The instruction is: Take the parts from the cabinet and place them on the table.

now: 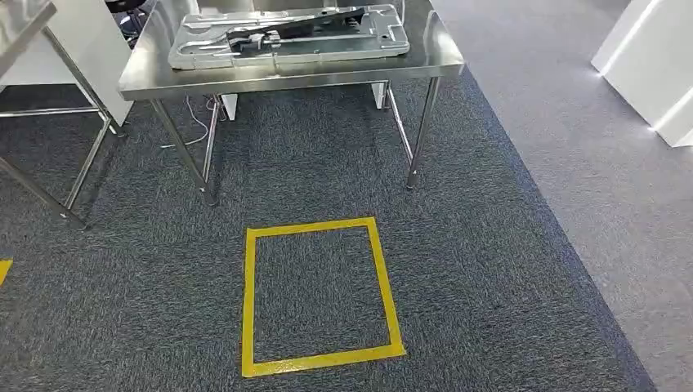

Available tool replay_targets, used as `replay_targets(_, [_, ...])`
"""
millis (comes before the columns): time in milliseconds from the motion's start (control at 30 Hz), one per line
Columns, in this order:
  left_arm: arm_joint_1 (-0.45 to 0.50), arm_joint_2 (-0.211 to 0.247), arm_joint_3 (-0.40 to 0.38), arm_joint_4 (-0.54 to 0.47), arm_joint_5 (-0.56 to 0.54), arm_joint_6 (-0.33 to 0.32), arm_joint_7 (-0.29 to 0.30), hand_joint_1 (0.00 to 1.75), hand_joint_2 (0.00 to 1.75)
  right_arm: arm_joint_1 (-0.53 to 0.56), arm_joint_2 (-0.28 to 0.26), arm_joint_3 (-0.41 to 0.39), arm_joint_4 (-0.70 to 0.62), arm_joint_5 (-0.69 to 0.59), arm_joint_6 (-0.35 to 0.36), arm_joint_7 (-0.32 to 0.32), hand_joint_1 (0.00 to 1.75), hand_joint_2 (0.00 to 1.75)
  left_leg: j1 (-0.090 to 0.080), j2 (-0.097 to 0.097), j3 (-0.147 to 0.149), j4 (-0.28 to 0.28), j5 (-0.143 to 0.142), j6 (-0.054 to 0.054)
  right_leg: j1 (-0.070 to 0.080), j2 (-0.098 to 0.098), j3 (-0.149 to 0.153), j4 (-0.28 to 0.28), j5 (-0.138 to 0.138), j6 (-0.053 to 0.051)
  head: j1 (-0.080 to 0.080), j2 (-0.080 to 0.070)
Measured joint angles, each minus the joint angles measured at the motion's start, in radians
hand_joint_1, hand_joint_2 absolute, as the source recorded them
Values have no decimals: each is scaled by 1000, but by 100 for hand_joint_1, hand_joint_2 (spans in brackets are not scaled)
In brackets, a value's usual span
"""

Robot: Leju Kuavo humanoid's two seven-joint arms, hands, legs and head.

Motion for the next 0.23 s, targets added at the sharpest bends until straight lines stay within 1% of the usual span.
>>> replay_targets(33, [-1,0,0,0,0,2,0,0,0,0,0,-1,0,0,-2,0,0,0,0,0,-1,1,13,-4,1,0,0,1,0,-1,0,0])
replay_targets(67, [-1,0,0,0,0,4,1,0,175,0,0,-1,0,0,-2,0,0,0,1,0,0,0,11,-6,1,0,0,1,0,-1,0,0])
replay_targets(233, [-1,0,0,0,0,20,2,0,175,0,0,-5,0,-2,-2,-6,0,0,1,0,0,-1,13,-8,2,0,-1,3,0,-3,0,0])
